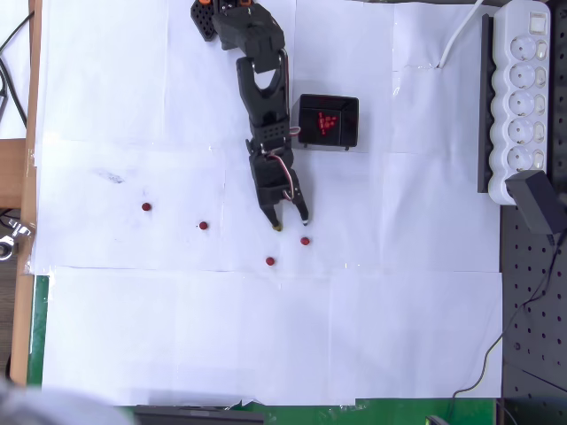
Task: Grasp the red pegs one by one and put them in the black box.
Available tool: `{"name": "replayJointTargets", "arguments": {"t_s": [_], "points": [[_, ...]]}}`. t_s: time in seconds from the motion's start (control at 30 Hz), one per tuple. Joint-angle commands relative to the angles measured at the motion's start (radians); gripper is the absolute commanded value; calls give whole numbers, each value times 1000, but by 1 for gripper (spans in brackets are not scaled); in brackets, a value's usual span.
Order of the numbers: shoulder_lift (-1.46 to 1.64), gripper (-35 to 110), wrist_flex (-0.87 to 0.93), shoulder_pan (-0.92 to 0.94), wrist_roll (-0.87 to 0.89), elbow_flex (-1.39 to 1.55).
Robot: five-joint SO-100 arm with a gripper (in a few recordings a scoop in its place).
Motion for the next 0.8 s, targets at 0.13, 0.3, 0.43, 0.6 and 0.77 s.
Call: {"name": "replayJointTargets", "arguments": {"t_s": [0.13, 0.3, 0.43, 0.6, 0.77], "points": [[103, 21, -5, -6, -18, 124], [140, 20, 21, -17, -14, 192], [144, 20, 29, -23, -23, 202], [141, 17, 37, -26, -18, 199], [141, 15, 37, -29, -14, 199]]}}
